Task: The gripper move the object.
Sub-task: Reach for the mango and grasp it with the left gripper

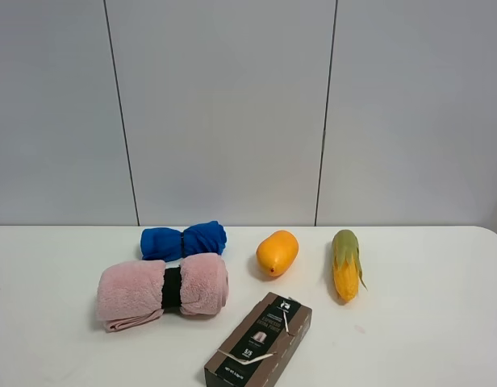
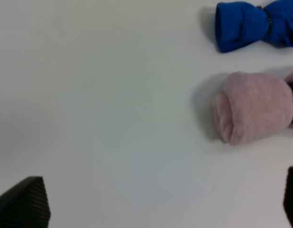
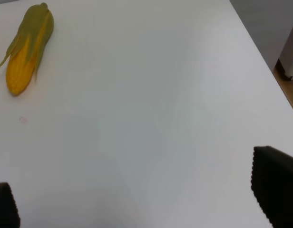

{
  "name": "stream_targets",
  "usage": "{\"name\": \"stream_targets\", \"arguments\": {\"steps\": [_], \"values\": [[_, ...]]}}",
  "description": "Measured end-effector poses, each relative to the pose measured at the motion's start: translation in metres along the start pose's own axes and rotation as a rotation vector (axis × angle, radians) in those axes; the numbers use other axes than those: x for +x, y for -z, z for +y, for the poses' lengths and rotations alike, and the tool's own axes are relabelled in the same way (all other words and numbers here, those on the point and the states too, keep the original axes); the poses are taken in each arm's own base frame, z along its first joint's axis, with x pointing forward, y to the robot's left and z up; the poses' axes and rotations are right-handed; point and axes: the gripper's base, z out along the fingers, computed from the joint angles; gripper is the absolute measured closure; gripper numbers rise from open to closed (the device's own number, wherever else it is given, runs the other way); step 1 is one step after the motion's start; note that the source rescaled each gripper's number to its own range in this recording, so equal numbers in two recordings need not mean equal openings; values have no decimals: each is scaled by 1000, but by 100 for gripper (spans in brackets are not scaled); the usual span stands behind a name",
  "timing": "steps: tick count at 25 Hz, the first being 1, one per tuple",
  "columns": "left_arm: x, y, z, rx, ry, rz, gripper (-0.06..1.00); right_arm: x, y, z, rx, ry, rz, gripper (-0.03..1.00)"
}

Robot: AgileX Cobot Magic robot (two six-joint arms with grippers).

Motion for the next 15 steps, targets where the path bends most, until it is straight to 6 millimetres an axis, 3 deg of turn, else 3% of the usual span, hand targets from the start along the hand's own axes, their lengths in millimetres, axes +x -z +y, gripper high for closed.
{"name": "stream_targets", "arguments": {"steps": [4,8,11,15], "values": [[-45,-25,-16,66,-67,32,-6,0,0,0,0,0,0,-3],[-81,-51,-56,169,-173,47,-6,0,0,0,0,0,0,-3],[-94,-72,-98,253,-262,67,-6,0,0,0,0,0,0,-3],[-98,-104,-157,326,-363,119,-6,0,0,0,0,0,0,-3]]}}
